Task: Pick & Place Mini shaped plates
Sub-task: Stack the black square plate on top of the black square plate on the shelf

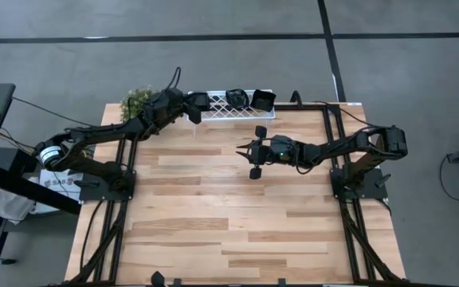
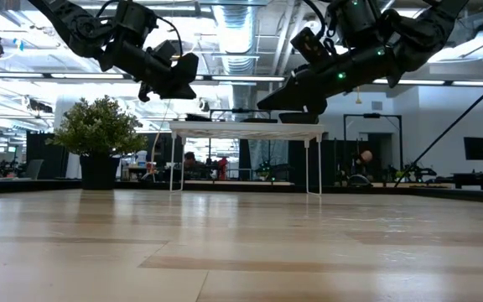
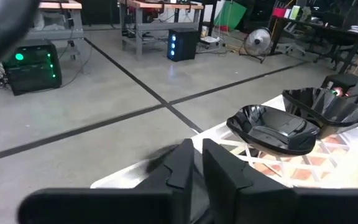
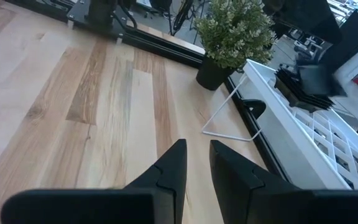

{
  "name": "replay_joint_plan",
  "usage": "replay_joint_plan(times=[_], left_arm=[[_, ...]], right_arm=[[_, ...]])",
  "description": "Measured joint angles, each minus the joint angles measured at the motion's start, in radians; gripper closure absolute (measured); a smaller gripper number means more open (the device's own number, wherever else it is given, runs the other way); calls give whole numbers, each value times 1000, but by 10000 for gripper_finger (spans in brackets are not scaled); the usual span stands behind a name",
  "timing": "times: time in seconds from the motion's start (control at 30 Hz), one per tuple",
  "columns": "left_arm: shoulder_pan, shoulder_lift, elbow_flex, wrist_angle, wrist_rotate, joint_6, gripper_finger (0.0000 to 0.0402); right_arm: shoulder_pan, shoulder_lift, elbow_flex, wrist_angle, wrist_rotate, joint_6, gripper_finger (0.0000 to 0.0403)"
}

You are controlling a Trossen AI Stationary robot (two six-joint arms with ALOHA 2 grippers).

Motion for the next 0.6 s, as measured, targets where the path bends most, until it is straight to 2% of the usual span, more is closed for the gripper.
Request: replay_joint_plan(times=[0.3,0.6], left_arm=[[-1,0,0,0,41,3,301],[-4,0,0,-5,59,59,293]], right_arm=[[0,0,0,0,0,0,338],[0,0,0,0,0,1,338]])
